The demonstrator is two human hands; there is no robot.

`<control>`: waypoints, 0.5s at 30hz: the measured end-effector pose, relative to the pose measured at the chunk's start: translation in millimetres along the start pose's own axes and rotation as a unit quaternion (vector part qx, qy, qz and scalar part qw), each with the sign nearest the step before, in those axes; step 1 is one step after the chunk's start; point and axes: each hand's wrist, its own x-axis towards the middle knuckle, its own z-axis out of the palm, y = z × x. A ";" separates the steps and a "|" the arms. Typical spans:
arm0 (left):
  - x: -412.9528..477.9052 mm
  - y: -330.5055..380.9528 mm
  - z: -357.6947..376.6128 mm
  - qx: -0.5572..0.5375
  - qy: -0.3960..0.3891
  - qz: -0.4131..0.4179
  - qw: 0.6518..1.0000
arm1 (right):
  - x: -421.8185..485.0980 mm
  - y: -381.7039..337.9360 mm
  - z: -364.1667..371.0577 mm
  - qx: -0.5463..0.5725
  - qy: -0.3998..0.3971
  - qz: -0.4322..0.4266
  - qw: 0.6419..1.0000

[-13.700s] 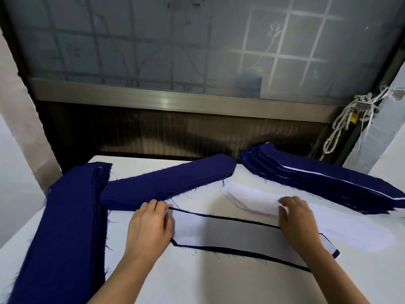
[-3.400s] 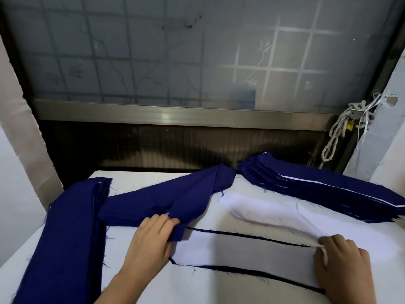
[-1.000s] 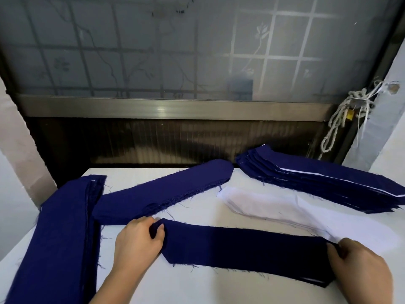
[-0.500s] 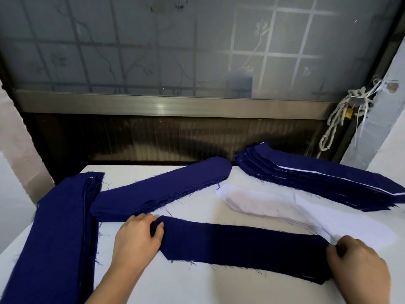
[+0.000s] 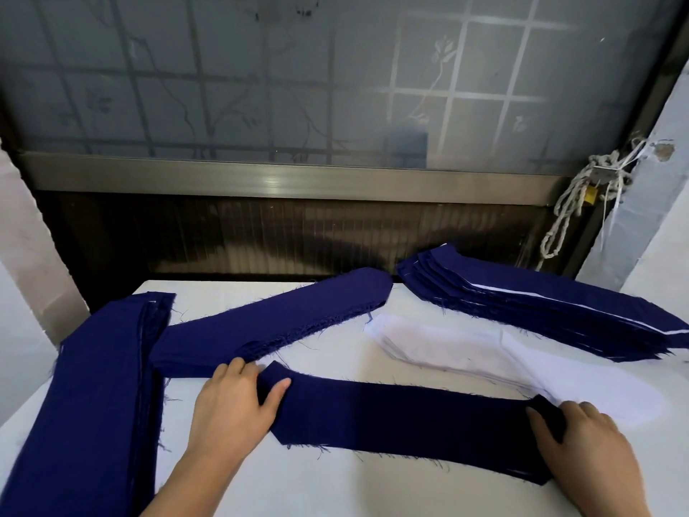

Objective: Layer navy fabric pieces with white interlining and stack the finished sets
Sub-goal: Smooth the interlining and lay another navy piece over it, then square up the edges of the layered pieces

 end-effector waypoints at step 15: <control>-4.6 2.4 -13.3 -0.040 -0.080 0.032 0.995 | -8.2 -8.9 -11.3 0.109 -0.052 -0.064 0.991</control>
